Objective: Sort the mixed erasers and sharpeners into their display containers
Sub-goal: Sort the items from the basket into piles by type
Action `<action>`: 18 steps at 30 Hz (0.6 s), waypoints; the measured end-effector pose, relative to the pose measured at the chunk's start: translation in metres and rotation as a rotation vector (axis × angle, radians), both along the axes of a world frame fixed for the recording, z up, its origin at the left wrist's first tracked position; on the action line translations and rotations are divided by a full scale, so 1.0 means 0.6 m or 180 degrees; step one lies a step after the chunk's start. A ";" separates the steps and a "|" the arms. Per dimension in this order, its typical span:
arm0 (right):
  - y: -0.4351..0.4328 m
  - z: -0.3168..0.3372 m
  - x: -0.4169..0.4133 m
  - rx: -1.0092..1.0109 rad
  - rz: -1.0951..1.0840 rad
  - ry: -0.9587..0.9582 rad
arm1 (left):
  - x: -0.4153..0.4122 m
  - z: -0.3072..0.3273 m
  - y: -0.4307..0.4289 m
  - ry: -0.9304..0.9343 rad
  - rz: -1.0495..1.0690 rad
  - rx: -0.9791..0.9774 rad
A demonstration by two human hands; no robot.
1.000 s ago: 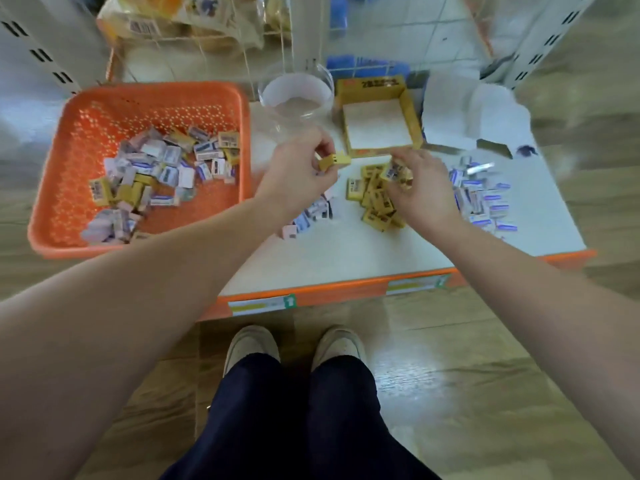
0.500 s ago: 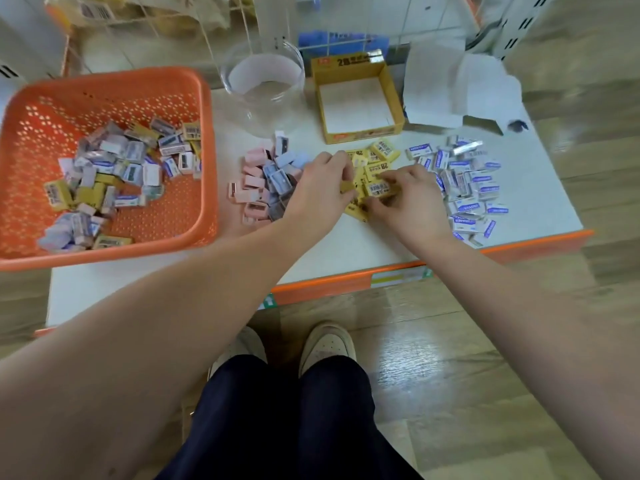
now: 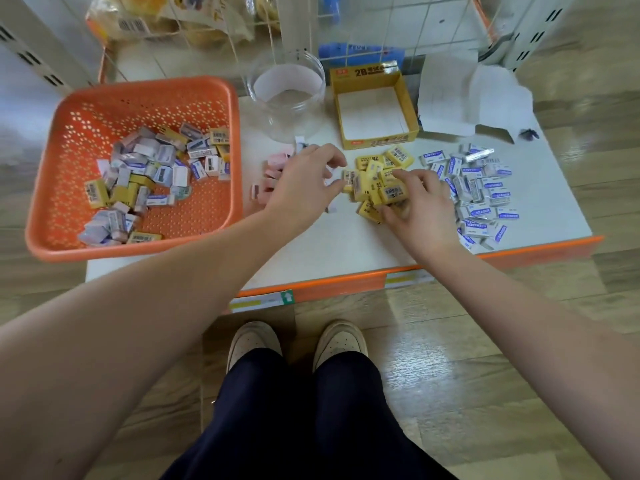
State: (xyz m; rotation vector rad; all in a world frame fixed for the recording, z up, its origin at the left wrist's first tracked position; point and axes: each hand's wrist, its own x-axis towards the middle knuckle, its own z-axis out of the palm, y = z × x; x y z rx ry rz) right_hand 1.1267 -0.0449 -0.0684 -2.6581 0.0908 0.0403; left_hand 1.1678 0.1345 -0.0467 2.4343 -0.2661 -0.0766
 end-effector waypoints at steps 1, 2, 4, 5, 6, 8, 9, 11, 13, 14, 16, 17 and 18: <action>0.005 0.005 0.000 -0.0005 0.0025 -0.0021 | -0.002 0.010 0.017 -0.0095 0.0103 -0.0061; 0.012 0.010 0.001 -0.0002 0.0061 -0.0051 | -0.005 0.021 0.036 -0.0182 0.0205 -0.0150; 0.032 0.020 0.007 0.0016 0.0174 -0.0140 | -0.011 0.040 0.078 -0.0376 0.0376 -0.0269; 0.044 0.024 0.011 0.0024 0.0249 -0.0185 | -0.013 0.046 0.102 -0.0485 0.0458 -0.0266; 0.058 0.029 0.014 0.0029 0.0332 -0.0218 | -0.014 0.050 0.127 -0.0576 0.0550 -0.0245; 0.088 0.038 0.022 0.0062 0.0514 -0.0297 | -0.013 0.048 0.177 -0.0652 0.0767 -0.0207; 0.105 0.042 0.026 0.0097 0.0608 -0.0345 | -0.013 0.044 0.200 -0.0661 0.0881 -0.0189; 0.142 0.051 0.034 0.0187 0.0775 -0.0429 | -0.015 0.036 0.240 -0.0626 0.1116 -0.0171; 0.180 0.058 0.045 0.0306 0.0933 -0.0423 | -0.020 0.026 0.273 -0.0511 0.1355 -0.0246; 0.200 0.061 0.050 0.0375 0.1005 -0.0428 | -0.022 0.021 0.287 -0.0442 0.1450 -0.0259; 0.237 0.066 0.059 0.0504 0.1132 -0.0479 | -0.025 0.012 0.313 -0.0261 0.1577 -0.0121; 0.255 0.066 0.062 0.0574 0.1184 -0.0501 | -0.027 0.008 0.325 -0.0153 0.1628 -0.0013; 0.272 0.066 0.065 0.0627 0.1237 -0.0507 | -0.027 0.005 0.337 -0.0037 0.1682 0.0093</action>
